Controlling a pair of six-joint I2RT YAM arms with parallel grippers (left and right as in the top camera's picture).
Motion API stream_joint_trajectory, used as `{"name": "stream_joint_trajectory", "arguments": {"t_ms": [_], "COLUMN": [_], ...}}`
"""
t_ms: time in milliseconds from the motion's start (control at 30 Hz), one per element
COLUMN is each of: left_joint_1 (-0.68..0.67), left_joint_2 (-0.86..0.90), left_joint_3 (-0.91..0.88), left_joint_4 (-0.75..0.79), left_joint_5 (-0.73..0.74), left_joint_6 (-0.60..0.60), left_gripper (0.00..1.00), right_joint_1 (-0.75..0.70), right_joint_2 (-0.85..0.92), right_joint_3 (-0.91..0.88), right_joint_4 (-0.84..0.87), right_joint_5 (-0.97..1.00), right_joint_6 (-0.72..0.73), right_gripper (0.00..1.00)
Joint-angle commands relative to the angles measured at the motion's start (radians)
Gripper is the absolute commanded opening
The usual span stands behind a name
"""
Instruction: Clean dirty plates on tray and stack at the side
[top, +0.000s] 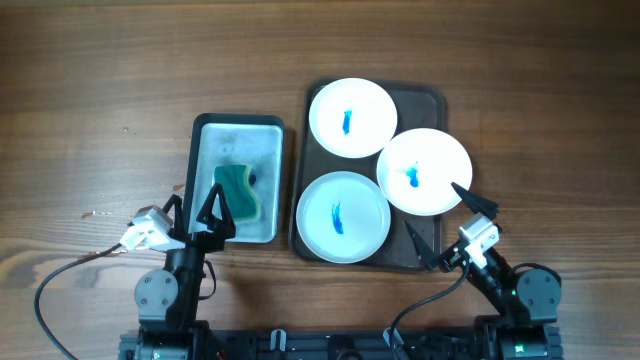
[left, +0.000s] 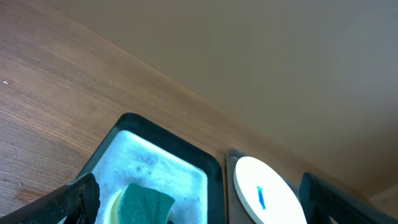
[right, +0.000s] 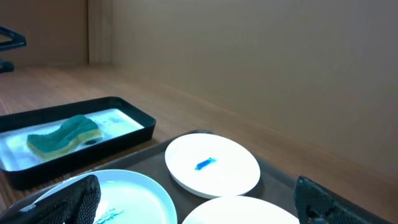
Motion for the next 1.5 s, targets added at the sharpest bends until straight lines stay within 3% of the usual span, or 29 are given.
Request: {"name": "stream_joint_trajectory", "arguments": {"t_ms": [0,933,1100,1200,1300,1367,1467], "left_joint_1": [-0.007,-0.006,-0.006,-0.006,-0.006,-0.006,-0.006], "left_joint_2": [-0.009,-0.009,-0.007,-0.007,-0.007,-0.004,0.037], "left_joint_3": [-0.01,-0.01,-0.01,-0.01,0.019,0.096,0.214], "left_joint_4": [0.005,0.004,0.023,0.036,0.037,0.037,-0.005], "left_joint_5": [0.012,0.017,0.156,0.264,0.336,0.349,0.32], "left_joint_6": [0.002,0.002,-0.003,-0.005,-0.006,-0.006,0.006], "left_gripper": [1.0,1.0,1.0,1.0,1.0,1.0,1.0], "right_joint_1": [0.005,0.005,0.005,0.005,0.005,0.005,0.005], "right_joint_2": [0.004,0.004,0.004,0.004,0.004,0.004,0.02], "right_joint_3": [-0.001,-0.001,-0.001,-0.001,0.028,0.097,0.196], "right_joint_4": [0.004,0.005,0.031,0.093,0.098,0.079,0.011], "right_joint_5": [0.002,0.002,-0.022,-0.142,-0.179,-0.187,-0.187], "right_joint_6": [0.003,0.004,0.007,0.011,0.121,0.204,0.216], "right_gripper": [1.0,1.0,1.0,1.0,1.0,1.0,1.0]}}
